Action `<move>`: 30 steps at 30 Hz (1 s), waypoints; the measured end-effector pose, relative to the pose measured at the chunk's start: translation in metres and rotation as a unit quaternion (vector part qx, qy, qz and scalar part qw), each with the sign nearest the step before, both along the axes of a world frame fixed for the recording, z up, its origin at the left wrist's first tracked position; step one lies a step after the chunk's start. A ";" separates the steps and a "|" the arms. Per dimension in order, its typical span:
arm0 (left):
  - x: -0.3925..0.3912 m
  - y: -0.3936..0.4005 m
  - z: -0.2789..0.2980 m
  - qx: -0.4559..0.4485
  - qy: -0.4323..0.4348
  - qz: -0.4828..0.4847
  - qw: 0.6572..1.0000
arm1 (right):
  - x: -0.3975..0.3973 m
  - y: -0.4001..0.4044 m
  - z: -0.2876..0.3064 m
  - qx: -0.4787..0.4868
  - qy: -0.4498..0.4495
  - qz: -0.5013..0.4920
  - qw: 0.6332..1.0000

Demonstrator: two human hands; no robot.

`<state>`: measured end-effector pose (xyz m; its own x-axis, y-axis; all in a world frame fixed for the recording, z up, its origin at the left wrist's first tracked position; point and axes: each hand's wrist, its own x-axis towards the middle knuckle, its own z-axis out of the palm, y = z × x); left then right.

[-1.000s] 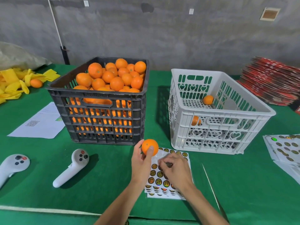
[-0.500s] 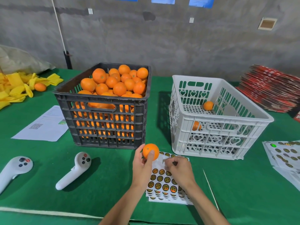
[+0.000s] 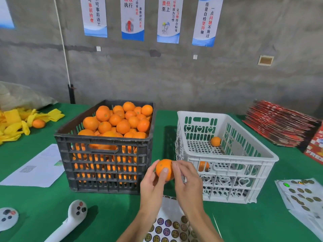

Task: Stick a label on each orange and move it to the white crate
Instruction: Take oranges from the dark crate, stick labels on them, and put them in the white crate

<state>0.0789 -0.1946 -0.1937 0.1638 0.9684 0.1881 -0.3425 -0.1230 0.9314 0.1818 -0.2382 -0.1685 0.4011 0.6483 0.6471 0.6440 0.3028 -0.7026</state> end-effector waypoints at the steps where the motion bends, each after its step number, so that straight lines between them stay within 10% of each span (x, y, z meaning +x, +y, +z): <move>1: 0.002 0.005 0.010 0.002 -0.006 -0.003 1.000 | 0.002 0.002 0.009 0.000 -0.032 0.000 0.999; 6: 0.013 0.028 0.062 0.033 0.015 -0.018 0.999 | 0.021 0.012 0.040 -0.067 -0.272 -0.037 0.959; 10: 0.023 0.045 0.102 0.110 0.126 -0.057 0.984 | 0.042 0.026 0.071 -0.029 -0.260 -0.117 0.958; 17: -0.011 0.122 0.142 0.333 0.389 0.089 0.854 | 0.103 0.038 0.090 -0.144 -0.272 -0.221 0.925; 21: -0.053 0.190 0.142 0.257 0.565 0.083 0.779 | 0.122 0.045 0.084 -0.208 -0.296 -0.252 0.898; 30: -0.041 0.262 0.134 0.159 0.624 -0.053 0.763 | 0.102 0.068 0.085 -0.161 -0.260 -0.214 0.927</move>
